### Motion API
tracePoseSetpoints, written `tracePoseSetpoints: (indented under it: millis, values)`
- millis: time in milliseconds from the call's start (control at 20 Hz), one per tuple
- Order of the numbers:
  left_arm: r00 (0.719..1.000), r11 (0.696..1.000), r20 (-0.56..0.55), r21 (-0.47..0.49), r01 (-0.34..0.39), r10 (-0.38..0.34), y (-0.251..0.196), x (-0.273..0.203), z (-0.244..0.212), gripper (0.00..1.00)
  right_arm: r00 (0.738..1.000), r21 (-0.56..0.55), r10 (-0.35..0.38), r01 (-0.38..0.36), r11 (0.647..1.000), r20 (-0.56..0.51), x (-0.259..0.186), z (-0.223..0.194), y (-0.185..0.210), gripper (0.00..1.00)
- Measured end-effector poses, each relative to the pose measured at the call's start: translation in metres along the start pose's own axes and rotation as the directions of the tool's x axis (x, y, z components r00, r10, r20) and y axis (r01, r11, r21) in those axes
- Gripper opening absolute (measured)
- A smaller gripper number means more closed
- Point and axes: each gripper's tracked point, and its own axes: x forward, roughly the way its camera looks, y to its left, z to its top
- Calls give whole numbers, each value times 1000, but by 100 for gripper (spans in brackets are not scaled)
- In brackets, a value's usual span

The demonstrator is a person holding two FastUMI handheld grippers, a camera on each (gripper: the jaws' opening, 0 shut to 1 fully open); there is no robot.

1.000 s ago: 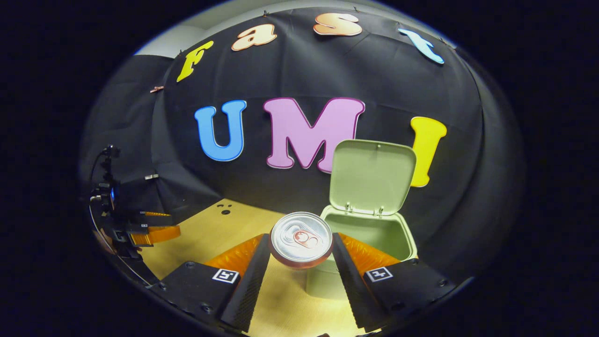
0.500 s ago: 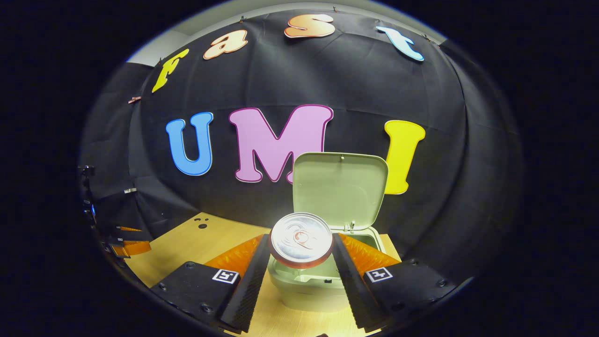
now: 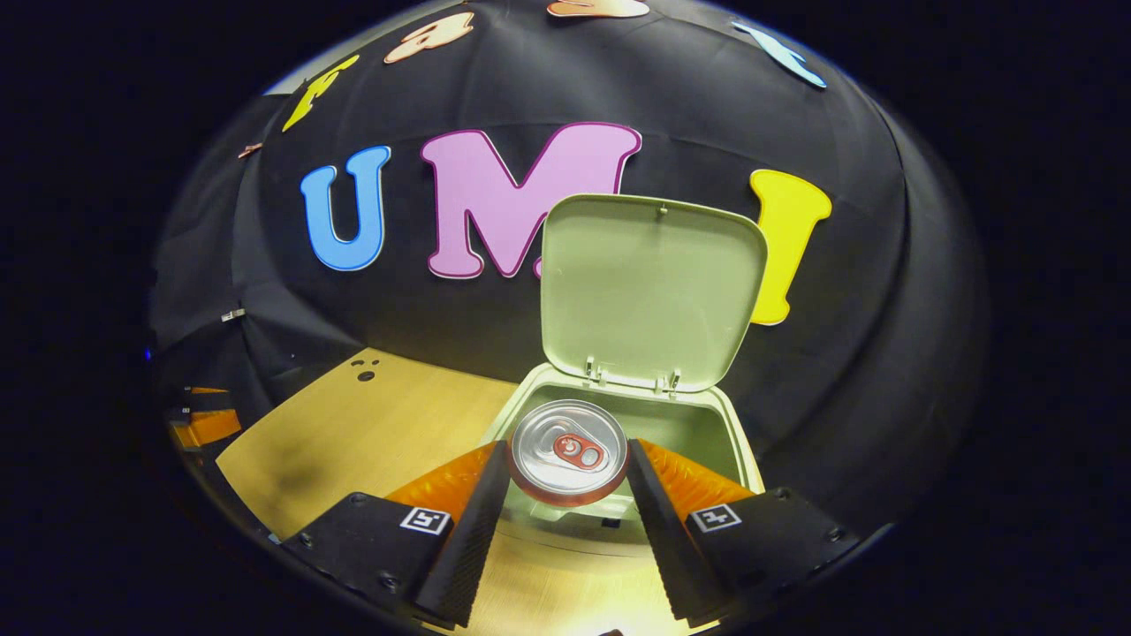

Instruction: Press the lid of the desktop garbage bin to open it, pick up the crumpled paper on the desktop and throw it into the bin, then pick up the pop can on the desktop and drop it into the bin, and finally close the garbage bin lid.

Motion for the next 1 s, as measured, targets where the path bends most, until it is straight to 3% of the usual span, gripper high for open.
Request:
tracePoseSetpoints:
  millis: [600, 1000]
  values:
    - [996, 995, -11, -45, -86, 86, -18, 4, -5, 90, 995, 35, 72, -70, 997, -64, 21, -20, -6, 84]
    - [995, 994, -16, -43, -101, 100, -23, -3, -8, 90, 996, 62, 89, -88, 994, -15, 16, -4, -6, 84]
